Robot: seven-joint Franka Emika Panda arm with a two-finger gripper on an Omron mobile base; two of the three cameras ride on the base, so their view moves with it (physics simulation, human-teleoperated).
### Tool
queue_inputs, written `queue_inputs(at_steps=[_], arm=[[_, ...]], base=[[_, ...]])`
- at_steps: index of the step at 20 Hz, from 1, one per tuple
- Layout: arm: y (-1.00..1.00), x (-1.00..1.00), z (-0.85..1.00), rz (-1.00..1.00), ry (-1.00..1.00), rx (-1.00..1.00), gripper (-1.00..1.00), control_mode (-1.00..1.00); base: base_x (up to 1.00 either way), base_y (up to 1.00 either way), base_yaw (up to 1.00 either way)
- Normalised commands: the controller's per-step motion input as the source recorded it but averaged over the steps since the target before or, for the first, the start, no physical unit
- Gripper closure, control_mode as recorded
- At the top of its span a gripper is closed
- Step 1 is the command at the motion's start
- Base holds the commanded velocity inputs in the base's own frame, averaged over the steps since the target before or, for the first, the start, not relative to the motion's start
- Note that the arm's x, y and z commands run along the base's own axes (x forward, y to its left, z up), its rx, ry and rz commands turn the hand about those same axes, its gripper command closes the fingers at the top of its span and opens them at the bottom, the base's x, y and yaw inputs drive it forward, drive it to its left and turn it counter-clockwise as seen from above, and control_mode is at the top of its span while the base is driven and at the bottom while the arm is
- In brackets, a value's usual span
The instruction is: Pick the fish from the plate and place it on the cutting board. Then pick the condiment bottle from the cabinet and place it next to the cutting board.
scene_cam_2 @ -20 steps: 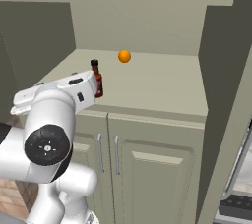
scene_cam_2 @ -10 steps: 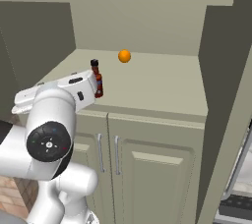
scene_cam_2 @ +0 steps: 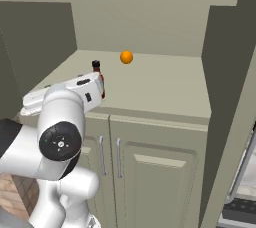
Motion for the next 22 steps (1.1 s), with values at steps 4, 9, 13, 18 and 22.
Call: queue_inputs(at_steps=[4,9,13,18,22], arm=[[0.11,0.19,-0.33,-0.03,-0.12,0.03,-1.0,-1.0],[0.18,0.14,-0.23,-0.03,-0.11,0.04,-1.0,-1.0],[0.21,0.09,-0.17,-0.04,-0.1,0.03,-1.0,-1.0],[0.22,0.06,-0.18,-0.04,-0.1,0.02,-1.0,-1.0],[0.18,0.08,-0.27,-0.03,-0.12,0.02,-1.0,-1.0]], base=[[0.0,0.0,0.0],[0.0,0.0,0.0],[0.0,0.0,0.0],[0.0,0.0,0.0],[0.0,0.0,0.0]])
